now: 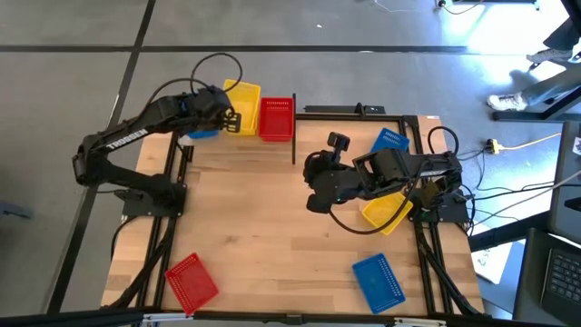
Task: Stack baskets on shelf by color
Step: Stack the bottom yellow bin on top of the yellow bin on the shelf
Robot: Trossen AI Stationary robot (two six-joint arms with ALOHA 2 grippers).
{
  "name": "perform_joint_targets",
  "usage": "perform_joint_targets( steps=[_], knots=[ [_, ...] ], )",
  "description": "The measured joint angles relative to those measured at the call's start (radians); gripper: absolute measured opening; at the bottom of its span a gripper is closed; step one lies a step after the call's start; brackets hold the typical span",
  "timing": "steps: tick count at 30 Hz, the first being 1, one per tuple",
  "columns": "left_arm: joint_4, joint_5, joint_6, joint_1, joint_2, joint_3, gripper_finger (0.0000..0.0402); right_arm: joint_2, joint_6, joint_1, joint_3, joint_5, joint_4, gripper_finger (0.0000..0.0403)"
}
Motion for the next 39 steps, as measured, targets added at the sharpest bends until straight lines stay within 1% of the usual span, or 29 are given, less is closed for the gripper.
perform_joint_targets(
  steps=[7,13,20,28,31,39],
  knots=[
    [0.042,0.003,0.001,0.023,0.004,0.000,0.0000,0.000,0.000,0.000,0.000,0.024,0.000,0.0123],
    [0.041,0.037,-0.003,0.034,0.050,0.000,0.0000,0.000,-0.003,0.000,0.000,0.025,0.001,0.0123],
    [0.042,0.042,-0.003,0.034,0.102,0.000,0.0000,0.000,-0.003,0.000,0.000,0.024,0.000,0.0123],
    [0.040,0.048,0.030,0.034,0.109,0.000,0.0001,0.000,-0.002,0.000,0.000,0.024,0.001,0.0123],
    [0.040,0.066,0.000,0.034,0.109,0.000,0.0011,0.000,0.000,0.000,0.000,0.024,0.001,0.0123],
    [0.040,0.079,0.004,0.040,0.109,0.000,0.0064,0.000,0.000,0.000,0.000,0.025,0.001,0.0123]
  ],
)
